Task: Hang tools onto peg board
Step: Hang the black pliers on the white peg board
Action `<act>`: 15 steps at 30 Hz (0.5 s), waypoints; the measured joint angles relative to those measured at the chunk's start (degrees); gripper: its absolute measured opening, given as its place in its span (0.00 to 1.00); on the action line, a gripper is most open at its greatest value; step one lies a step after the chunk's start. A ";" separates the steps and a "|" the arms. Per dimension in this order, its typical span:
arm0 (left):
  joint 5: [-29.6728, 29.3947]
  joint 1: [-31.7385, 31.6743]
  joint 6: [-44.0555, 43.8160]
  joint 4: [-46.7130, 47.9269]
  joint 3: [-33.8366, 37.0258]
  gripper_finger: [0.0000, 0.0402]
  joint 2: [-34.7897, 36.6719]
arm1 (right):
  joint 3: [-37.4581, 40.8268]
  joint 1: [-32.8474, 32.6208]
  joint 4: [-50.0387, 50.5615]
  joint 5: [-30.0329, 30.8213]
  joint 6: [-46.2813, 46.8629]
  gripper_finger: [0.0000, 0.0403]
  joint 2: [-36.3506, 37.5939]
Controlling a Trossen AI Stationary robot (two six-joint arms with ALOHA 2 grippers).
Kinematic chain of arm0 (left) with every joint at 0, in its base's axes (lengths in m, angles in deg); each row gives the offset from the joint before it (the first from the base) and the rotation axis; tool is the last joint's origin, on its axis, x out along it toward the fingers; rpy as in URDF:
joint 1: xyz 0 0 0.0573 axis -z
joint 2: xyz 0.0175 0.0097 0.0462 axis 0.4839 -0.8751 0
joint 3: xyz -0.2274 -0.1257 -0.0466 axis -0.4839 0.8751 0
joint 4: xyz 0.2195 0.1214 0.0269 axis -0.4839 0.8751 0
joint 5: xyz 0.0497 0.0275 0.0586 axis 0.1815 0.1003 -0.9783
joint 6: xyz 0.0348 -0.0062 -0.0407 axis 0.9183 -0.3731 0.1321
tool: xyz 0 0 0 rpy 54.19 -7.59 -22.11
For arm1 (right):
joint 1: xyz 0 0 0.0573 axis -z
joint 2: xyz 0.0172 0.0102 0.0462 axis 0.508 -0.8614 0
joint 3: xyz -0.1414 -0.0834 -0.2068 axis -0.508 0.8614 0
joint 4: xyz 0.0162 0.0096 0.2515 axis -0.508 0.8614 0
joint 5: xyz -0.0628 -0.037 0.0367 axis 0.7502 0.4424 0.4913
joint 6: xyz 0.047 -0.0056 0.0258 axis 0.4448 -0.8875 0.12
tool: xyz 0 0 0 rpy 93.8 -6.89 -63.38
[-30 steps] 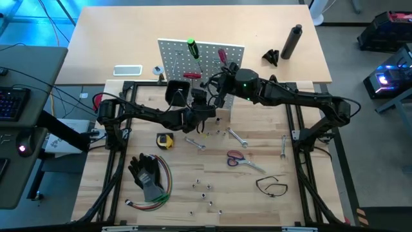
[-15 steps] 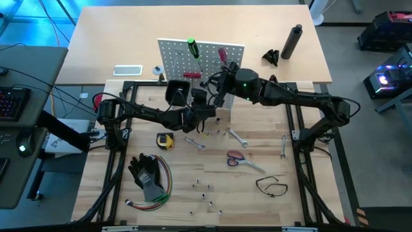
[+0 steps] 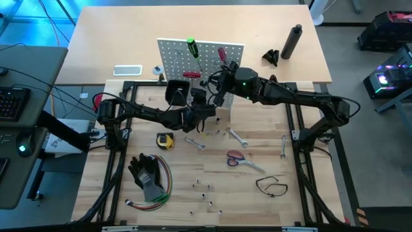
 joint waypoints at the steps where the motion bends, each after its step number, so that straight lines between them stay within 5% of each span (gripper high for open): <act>1: -0.07 0.00 -0.01 0.00 0.00 0.00 0.00 | 0.00 -0.04 -0.33 -0.18 -0.24 0.06 0.01; 15: -1.43 0.24 0.49 0.45 0.04 0.00 0.00 | 0.47 -1.30 -5.37 -1.15 -3.06 0.06 -0.37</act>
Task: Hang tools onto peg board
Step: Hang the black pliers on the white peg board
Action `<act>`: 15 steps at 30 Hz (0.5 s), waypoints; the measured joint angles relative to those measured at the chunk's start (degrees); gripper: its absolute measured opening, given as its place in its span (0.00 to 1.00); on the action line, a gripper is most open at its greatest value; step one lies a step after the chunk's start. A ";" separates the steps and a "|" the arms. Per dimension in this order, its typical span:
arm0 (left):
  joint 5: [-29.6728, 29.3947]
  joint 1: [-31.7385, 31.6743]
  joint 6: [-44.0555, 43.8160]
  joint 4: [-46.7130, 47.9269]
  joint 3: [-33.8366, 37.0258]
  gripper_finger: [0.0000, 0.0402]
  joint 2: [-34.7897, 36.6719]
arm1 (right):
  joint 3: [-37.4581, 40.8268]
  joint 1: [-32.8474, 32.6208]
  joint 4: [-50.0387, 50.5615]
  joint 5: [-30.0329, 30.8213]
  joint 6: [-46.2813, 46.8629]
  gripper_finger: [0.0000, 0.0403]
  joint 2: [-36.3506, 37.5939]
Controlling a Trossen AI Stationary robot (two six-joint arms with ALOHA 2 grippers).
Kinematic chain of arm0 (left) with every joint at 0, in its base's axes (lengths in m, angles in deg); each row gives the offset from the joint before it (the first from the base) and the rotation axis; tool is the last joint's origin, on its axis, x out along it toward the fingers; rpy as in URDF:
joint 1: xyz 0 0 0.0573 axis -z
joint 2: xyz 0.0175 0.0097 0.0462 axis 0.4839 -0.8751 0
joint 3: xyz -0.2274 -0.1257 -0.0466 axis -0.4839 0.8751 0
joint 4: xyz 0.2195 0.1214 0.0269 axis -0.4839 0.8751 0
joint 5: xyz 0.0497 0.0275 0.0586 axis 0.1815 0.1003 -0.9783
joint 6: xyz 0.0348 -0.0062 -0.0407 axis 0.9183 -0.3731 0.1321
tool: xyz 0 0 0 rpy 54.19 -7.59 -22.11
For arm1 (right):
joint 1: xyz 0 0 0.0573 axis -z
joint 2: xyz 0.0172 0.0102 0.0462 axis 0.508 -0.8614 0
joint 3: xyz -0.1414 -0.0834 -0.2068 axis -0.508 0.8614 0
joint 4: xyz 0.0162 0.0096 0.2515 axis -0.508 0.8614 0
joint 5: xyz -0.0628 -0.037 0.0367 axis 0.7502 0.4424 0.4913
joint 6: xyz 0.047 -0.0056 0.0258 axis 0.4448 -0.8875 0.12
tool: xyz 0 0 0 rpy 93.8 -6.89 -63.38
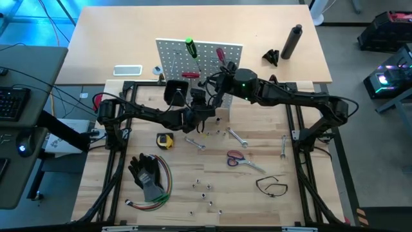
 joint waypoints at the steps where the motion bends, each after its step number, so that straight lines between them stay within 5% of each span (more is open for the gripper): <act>1: -0.03 0.00 -0.02 0.01 0.00 0.00 0.00 | 0.04 -0.01 -0.43 0.03 -0.10 0.06 -0.04; 15: -0.22 0.00 -0.57 0.02 0.00 0.00 0.02 | 0.08 -0.02 -1.65 0.09 -0.87 0.06 -0.06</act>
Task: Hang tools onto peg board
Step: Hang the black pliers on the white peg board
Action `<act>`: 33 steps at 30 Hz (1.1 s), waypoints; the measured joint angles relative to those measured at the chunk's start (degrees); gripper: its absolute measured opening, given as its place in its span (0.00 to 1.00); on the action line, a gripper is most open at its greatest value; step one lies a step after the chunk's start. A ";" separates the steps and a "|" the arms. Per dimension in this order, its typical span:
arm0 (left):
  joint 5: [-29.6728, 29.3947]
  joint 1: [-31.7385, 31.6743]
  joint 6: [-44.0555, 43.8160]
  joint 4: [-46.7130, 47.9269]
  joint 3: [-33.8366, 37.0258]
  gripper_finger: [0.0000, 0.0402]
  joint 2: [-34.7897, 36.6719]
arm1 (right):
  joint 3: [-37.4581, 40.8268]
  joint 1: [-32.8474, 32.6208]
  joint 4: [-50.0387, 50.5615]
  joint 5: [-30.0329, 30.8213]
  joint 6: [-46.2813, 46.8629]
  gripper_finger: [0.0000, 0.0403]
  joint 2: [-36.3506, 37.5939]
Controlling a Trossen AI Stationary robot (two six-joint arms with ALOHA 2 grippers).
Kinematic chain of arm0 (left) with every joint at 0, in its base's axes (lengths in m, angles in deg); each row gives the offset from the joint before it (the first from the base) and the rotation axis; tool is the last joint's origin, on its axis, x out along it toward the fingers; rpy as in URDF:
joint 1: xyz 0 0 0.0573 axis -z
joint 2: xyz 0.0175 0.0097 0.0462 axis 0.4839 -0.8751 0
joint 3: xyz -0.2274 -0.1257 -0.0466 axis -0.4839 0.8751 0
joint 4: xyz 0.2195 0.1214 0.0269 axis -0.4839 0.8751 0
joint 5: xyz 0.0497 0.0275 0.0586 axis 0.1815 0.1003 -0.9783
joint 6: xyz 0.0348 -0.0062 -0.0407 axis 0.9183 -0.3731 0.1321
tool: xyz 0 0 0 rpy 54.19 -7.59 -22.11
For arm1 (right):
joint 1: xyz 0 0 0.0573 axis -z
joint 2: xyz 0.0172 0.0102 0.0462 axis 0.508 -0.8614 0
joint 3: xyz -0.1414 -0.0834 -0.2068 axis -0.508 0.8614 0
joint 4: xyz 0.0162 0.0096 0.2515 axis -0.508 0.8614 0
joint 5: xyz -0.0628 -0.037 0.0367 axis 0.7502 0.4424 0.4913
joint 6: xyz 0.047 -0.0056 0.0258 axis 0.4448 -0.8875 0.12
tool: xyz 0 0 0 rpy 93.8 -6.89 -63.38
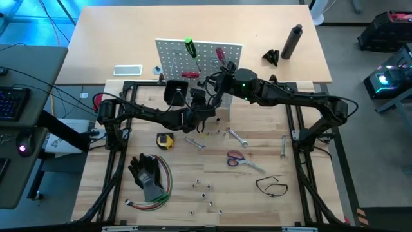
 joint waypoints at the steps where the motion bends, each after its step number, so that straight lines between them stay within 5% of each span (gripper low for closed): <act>1: -0.02 0.00 0.19 -0.15 0.00 0.00 0.00 | 0.00 0.01 0.36 0.00 0.24 0.06 0.07; 17: 0.12 0.85 2.54 -1.36 0.09 0.02 1.59 | -0.68 2.19 7.63 -0.59 3.09 0.08 0.81; 33: -2.25 3.90 1.07 -1.21 -0.17 0.26 2.21 | -0.33 2.23 13.53 -2.78 1.26 0.24 0.48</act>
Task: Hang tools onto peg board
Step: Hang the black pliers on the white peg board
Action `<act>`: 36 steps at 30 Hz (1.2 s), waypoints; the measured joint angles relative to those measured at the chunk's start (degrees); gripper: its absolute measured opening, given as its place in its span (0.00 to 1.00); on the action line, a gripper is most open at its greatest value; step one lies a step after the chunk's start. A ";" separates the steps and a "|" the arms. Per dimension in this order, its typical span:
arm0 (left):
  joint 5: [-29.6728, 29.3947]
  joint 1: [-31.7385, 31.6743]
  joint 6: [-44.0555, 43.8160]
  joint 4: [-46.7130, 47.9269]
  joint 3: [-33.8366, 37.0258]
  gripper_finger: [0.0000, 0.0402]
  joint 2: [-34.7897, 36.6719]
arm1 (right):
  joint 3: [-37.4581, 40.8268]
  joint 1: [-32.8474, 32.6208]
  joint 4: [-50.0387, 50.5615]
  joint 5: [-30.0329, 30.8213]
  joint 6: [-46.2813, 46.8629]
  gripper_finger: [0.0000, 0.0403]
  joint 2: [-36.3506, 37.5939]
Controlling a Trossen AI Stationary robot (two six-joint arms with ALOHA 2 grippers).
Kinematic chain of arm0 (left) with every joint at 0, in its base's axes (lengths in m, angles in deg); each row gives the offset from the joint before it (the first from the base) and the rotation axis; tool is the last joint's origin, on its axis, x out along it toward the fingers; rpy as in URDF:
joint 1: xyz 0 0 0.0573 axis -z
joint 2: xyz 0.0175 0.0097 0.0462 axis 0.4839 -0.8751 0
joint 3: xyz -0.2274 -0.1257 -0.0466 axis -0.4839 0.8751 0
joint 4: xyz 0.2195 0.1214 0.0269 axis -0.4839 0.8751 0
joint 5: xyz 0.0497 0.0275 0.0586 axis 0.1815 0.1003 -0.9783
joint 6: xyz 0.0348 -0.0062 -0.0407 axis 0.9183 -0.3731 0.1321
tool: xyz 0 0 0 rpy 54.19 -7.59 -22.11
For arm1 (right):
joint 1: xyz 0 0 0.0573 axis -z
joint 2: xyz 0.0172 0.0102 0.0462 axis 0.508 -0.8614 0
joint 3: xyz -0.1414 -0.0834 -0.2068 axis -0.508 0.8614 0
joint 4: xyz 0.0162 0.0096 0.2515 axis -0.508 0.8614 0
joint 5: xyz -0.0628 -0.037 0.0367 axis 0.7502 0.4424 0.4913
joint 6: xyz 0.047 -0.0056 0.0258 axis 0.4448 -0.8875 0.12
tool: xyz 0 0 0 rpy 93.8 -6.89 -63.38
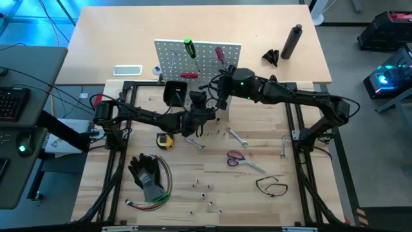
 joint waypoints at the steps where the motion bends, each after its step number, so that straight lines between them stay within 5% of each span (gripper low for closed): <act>1: -0.19 0.25 0.00 0.03 0.00 0.27 0.00 | 0.00 0.00 0.15 0.00 0.04 0.25 -0.03; 9: -1.12 2.39 -2.60 4.47 0.02 0.28 0.27 | 0.02 -0.17 0.45 -1.60 -0.40 0.26 -0.17; 20: -0.82 4.77 -17.24 20.52 0.09 0.28 7.72 | 0.02 -1.28 -0.15 -1.99 -2.14 0.26 -0.15; 36: 11.13 7.71 -35.72 42.55 0.11 0.28 23.77 | 0.02 -2.28 -2.61 -2.37 -2.07 0.26 -0.11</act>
